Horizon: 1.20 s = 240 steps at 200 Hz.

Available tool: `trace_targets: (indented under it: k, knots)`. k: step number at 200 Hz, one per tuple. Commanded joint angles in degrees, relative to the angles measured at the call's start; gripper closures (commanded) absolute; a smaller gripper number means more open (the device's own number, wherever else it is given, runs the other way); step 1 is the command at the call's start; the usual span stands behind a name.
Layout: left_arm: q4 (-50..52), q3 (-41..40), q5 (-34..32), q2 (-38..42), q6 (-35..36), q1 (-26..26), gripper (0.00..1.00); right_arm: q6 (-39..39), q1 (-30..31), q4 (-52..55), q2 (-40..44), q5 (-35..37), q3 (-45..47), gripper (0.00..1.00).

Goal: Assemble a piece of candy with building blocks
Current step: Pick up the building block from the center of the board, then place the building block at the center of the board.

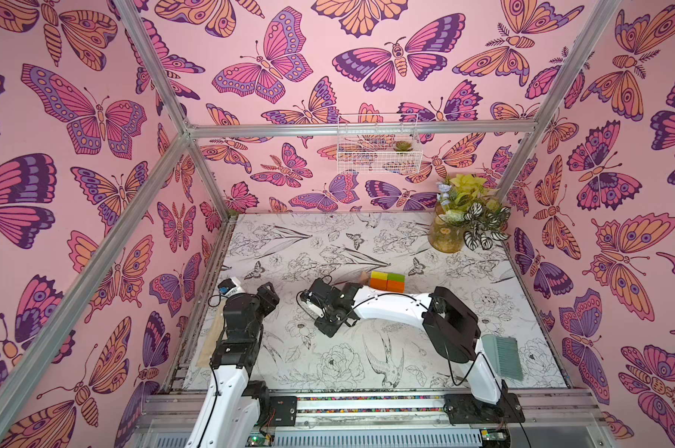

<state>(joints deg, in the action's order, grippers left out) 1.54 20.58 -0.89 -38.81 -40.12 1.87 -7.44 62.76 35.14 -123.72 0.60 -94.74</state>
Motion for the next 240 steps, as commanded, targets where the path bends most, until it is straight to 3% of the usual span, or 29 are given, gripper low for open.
trace_targets:
  k: [1,71,101,143,185,240]
  knots:
    - [-1.0,-0.6,0.9,-0.1,-0.3,0.4,0.25,1.2,0.2,0.1,1.9,1.6,2.2,0.67]
    - [-3.8,0.3,3.7,-3.9,-0.9,0.3,0.25,0.5,-6.9,-0.8,19.5,6.6,13.9,0.73]
    - [-4.2,1.8,5.2,-6.1,0.2,0.4,0.26,-2.2,-14.8,2.1,28.9,12.2,18.8,0.71]
    - [-4.2,3.6,7.4,-8.2,1.5,0.3,0.27,-6.0,-30.4,5.1,36.7,17.2,25.6,0.71]
    - [-4.6,4.1,8.4,-9.8,1.3,0.2,0.28,-10.5,-40.5,2.1,35.8,16.3,29.4,0.71]
    - [-4.6,4.5,9.5,-9.5,1.5,0.2,0.28,-16.6,-43.3,-6.4,26.3,15.1,27.7,0.70]
